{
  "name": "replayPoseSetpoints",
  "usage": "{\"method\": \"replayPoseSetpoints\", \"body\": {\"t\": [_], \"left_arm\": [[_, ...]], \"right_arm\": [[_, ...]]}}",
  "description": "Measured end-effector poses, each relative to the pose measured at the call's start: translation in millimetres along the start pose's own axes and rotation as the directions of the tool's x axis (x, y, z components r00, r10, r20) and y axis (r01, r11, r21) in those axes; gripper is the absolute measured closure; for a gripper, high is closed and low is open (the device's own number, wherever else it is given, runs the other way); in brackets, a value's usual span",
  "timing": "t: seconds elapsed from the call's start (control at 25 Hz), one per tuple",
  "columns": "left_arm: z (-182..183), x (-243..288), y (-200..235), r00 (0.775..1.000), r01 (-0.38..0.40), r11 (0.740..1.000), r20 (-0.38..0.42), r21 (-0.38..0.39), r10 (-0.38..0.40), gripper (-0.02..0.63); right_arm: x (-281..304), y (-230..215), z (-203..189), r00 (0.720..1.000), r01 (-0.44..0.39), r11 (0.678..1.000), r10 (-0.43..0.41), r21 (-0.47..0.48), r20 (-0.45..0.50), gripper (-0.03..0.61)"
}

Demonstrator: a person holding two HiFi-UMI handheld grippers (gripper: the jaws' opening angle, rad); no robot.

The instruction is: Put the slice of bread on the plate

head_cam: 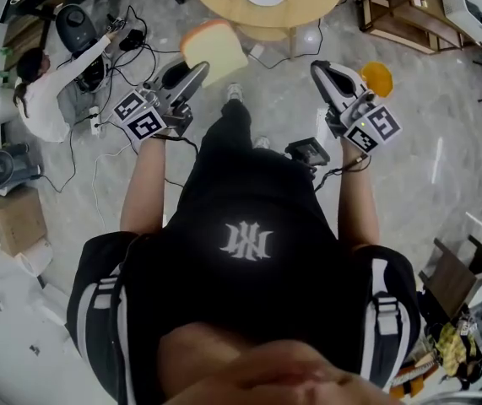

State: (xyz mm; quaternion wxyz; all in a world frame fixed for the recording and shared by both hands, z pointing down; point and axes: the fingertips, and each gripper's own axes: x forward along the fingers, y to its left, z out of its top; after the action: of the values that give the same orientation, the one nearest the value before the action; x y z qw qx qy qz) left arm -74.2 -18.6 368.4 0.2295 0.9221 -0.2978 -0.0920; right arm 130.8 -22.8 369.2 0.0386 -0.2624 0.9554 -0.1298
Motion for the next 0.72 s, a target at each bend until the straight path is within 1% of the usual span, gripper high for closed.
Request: {"method": "replayPoseSetpoints", "body": {"t": [0.32, 0.72], "left_arm": [[10.7, 26.5, 56.9, 1.000, 0.027, 0.999, -0.007, -0.028, -0.027, 0.508], [42.5, 71.0, 156.5, 0.997, 0.062, 0.996, -0.038, -0.068, -0.065, 0.508]], "right_arm": [[39.0, -40.0, 4.4, 0.999, 0.037, 0.999, -0.037, -0.005, -0.017, 0.575], [119.8, -116.3, 23.5, 0.995, 0.100, 0.995, -0.100, -0.002, -0.004, 0.575]]}}
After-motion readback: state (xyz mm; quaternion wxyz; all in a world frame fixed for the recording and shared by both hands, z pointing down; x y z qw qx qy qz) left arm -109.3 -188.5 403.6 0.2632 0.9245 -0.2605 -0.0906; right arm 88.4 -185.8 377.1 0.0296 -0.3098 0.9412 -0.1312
